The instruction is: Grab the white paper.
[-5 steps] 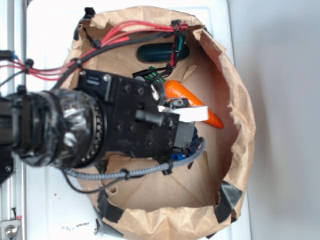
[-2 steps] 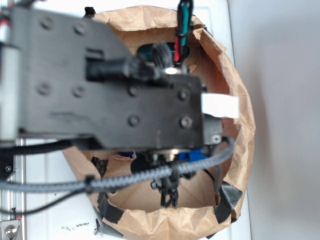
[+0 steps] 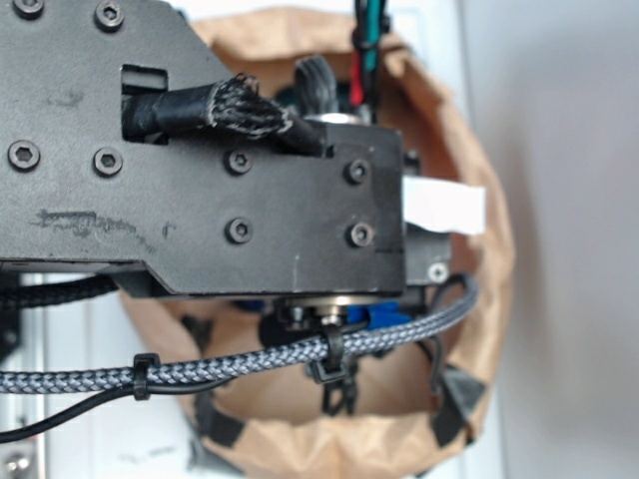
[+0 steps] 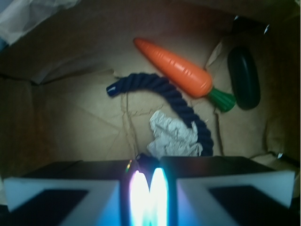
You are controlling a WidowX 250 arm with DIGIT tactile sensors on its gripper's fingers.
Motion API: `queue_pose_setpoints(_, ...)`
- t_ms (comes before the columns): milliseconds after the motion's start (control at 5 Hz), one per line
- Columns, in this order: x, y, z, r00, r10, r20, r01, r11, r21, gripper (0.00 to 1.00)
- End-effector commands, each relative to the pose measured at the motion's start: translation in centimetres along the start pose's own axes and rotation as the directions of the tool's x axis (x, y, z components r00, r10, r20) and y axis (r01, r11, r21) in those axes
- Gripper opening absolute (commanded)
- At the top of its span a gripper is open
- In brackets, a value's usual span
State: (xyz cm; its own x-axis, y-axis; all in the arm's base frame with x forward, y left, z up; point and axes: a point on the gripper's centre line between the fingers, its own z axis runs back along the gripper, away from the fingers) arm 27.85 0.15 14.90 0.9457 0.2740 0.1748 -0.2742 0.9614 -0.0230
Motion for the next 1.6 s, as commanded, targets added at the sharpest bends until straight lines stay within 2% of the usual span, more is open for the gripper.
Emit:
queue_pose_setpoints(0,-0.3,1.3,-3.3,0.987,-0.067,0.144,0.061,0.997,0.047,1.00)
queue_pose_setpoints(200,1.1,1.9,-5.4,0.994,-0.043,0.104,0.037,0.997,0.061,1.00)
queue_pose_setpoints(600,1.3,1.2,-8.3,0.996,-0.044,0.073,0.036,0.995,0.097,1.00)
queue_pose_setpoints(800,0.8,0.8,-9.6,0.996,-0.049,0.070,0.040,0.991,0.128,1.00)
queue_pose_setpoints(1000,0.3,0.6,-11.0,0.995,-0.079,0.066,0.065,0.979,0.192,1.00)
queue_pose_setpoints(1400,-0.6,1.4,-11.2,0.991,-0.118,0.070,0.102,0.975,0.196,1.00)
